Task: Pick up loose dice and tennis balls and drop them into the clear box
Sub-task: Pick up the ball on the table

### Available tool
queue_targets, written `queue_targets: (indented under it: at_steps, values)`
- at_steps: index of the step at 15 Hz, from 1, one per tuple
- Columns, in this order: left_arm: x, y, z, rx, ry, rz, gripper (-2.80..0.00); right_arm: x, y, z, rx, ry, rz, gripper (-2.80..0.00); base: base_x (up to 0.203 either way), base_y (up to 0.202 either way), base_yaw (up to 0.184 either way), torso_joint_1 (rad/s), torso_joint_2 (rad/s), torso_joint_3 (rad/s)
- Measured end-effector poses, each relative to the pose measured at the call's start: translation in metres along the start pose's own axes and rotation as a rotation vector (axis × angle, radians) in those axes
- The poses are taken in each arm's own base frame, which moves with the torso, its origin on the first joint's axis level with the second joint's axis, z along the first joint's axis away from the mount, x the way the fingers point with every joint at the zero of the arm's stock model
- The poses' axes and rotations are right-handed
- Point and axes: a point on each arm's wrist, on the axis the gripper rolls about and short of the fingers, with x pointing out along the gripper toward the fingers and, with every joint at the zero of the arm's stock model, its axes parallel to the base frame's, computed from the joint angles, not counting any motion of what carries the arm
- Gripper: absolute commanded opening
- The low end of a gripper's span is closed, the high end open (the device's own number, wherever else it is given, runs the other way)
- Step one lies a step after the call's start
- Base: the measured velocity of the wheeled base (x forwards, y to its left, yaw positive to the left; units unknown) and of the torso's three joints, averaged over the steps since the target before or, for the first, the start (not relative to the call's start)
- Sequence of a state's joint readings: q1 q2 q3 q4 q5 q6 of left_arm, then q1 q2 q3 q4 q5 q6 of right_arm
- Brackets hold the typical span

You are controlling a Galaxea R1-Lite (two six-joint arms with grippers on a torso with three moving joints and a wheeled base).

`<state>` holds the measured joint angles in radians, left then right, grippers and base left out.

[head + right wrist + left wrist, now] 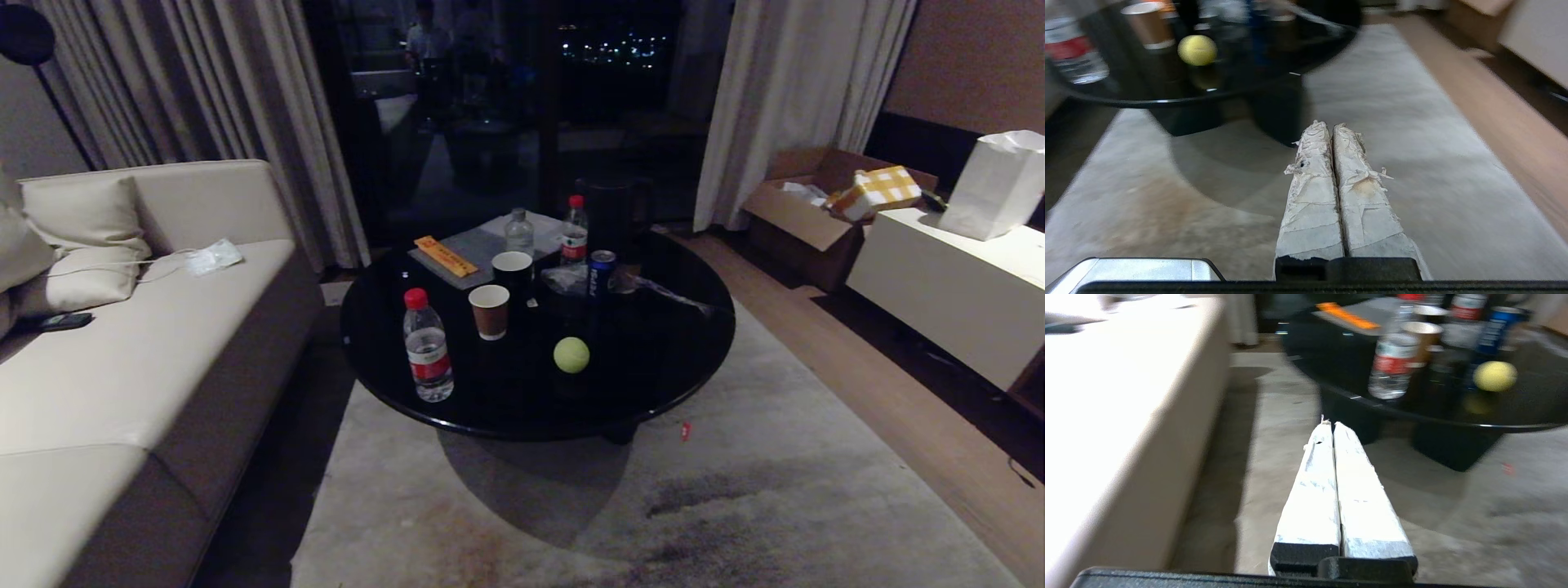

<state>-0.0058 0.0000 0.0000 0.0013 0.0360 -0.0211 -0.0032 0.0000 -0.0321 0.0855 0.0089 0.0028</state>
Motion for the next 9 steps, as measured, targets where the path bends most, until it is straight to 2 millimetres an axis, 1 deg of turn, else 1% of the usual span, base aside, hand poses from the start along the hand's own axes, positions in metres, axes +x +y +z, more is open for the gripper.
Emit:
queue_targets:
  at_steps: [5,6,9]
  values:
    - [0.0,0.0,0.0,0.0,0.0,-0.001,-2.8,0.0,0.0,0.0,0.001,0.0,0.001,-2.8,-0.001,-0.007,0.157,0.003,0.0,0.005]
    - [0.0,0.0,0.0,-0.001,0.0,-0.001,-2.8,0.0,0.0,0.0,0.001,0.0,0.001,-2.8,0.0,-0.008,0.094,0.001,0.0,0.006]
    - [0.0,0.0,0.0,-0.007,0.0,0.001,-2.8,0.0,0.0,0.0,0.002,0.0,0.001,-2.8,0.0,0.0,0.0,0.0,0.0,0.0]
